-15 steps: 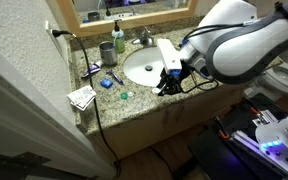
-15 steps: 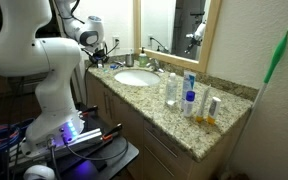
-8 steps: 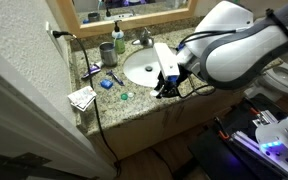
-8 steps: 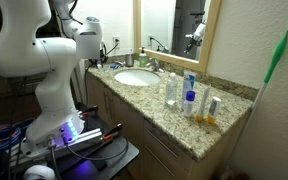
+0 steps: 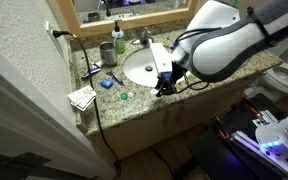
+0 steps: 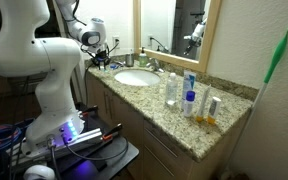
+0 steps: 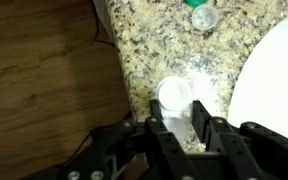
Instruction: Empty the liquid contents in the white object.
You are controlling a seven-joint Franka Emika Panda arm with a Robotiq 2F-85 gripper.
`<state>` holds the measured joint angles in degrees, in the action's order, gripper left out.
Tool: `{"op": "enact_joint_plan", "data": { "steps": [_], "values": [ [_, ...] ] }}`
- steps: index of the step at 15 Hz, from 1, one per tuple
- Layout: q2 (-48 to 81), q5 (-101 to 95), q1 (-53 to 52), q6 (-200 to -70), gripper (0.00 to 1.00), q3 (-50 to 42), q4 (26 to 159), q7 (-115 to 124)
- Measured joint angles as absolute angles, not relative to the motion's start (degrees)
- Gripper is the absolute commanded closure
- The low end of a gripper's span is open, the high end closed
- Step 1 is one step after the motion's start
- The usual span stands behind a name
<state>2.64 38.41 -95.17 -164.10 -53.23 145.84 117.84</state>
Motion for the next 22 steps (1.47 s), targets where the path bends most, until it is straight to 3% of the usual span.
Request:
{"op": "enact_joint_plan", "data": {
  "steps": [1,4,5,7,10,15,22],
  "values": [
    [3.7,39.1,-95.0,-162.8,0.64,-53.4,145.2,117.8],
    [5.3,39.2,-86.7,-162.2,0.64,-45.6,144.2,118.5],
    [5.4,39.2,-85.6,-162.1,0.89,-44.7,144.1,118.5],
    [5.4,39.2,-85.2,-162.1,0.89,-44.5,144.1,118.5],
    [5.5,40.4,-77.1,-159.5,0.89,-37.0,144.0,118.0],
    [9.2,49.6,-75.9,-156.0,0.89,-36.9,141.7,109.9],
    [13.3,32.1,-55.2,-157.5,0.89,-15.1,137.3,122.2]
  ]
}}
